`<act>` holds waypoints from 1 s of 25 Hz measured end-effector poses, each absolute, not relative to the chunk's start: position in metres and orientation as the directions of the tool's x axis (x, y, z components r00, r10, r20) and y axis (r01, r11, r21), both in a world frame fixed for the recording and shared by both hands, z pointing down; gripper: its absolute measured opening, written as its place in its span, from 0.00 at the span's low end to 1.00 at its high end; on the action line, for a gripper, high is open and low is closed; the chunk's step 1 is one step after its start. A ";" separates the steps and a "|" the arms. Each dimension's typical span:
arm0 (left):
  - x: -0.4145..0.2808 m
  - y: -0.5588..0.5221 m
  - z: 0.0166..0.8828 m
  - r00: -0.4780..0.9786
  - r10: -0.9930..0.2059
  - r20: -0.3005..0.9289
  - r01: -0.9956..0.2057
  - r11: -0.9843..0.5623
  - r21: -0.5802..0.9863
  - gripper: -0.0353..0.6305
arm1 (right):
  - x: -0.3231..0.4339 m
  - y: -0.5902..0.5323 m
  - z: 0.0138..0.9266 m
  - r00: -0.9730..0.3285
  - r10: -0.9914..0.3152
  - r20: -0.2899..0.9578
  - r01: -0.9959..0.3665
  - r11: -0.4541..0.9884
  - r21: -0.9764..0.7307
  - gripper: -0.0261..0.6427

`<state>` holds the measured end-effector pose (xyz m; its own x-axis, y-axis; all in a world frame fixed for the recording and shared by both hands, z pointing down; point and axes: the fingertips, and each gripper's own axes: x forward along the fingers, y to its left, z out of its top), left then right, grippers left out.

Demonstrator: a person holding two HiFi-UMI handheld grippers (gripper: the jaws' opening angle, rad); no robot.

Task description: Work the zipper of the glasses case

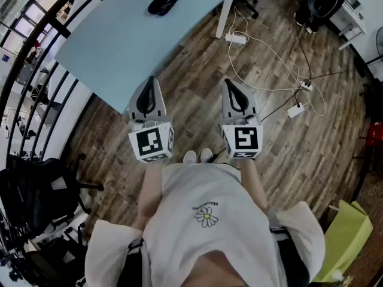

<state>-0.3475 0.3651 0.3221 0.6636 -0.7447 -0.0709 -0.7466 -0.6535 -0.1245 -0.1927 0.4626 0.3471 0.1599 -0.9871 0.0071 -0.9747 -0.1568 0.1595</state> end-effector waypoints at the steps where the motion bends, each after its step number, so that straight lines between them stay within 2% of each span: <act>1: -0.345 0.363 0.322 0.663 -0.745 -0.070 -0.747 -0.654 -0.121 0.07 | -0.190 0.461 0.347 0.157 -0.988 0.000 -0.974 -0.155 0.165 0.05; 9: -0.325 0.357 0.320 0.660 -0.748 -0.073 -0.751 -0.653 -0.095 0.07 | -0.176 0.456 0.355 0.118 -0.993 0.029 -0.981 -0.112 0.158 0.05; 25: -0.277 0.322 0.327 0.651 -0.752 -0.108 -0.759 -0.648 -0.065 0.07 | -0.126 0.425 0.372 0.071 -0.997 -0.004 -0.992 -0.071 0.100 0.05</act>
<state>-0.2768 0.3225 0.3268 0.6508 -0.7515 -0.1077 -0.7589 -0.6480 -0.0646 -0.1257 0.4250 0.3716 0.0710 -0.9975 -0.0037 -0.9924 -0.0710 0.1000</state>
